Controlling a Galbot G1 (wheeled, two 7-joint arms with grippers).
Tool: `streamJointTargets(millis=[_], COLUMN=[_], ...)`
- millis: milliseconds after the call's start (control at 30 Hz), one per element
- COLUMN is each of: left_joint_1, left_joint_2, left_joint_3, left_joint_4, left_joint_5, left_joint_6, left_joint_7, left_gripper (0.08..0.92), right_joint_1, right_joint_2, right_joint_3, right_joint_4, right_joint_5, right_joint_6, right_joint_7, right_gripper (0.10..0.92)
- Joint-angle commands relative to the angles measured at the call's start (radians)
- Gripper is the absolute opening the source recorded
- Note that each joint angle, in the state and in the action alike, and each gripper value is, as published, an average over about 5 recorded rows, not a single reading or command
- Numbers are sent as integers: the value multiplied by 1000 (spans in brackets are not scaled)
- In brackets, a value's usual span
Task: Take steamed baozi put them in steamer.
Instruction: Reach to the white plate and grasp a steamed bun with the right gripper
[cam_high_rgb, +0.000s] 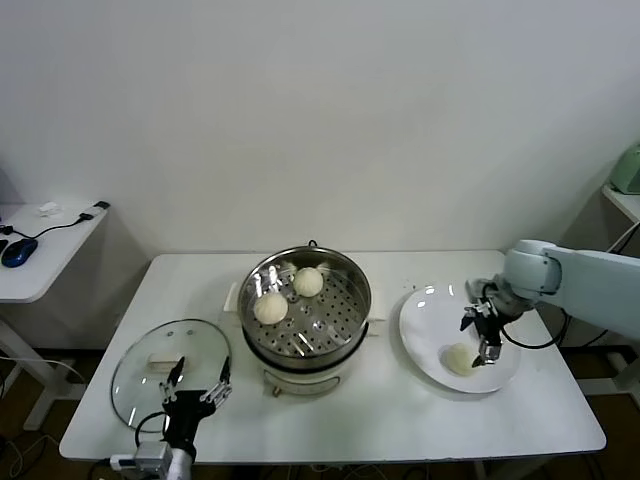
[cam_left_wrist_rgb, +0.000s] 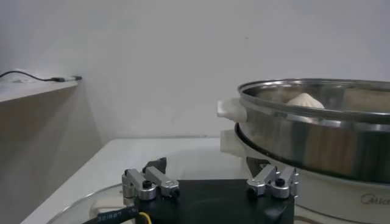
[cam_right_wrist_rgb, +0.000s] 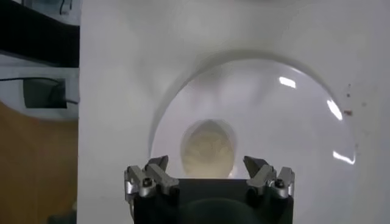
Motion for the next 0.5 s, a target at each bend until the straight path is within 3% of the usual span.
streamJointTargets(millis=[33,367,500], left_joint_1=[1,2,3], left_joint_2=[0,1,1], left_joint_3=[0,3,3], left_joint_4=[2,3,0], left_joint_5=[-1,-2,-2], left_joint_6=[0,2,3], left_joint_7=[0,-1,-1], left_gripper=[823,823,823], right_joint_1=[-165,-235,-241], right_joint_2=[-12,13,16], right_joint_3=[123,184,190], right_joint_4=[-63,-94,-97], right_joint_5=[-57,-65,-73], right_joint_6=[-6,-23,-28], right_joint_7=[27,36,37], right_gripper=[823,820,762])
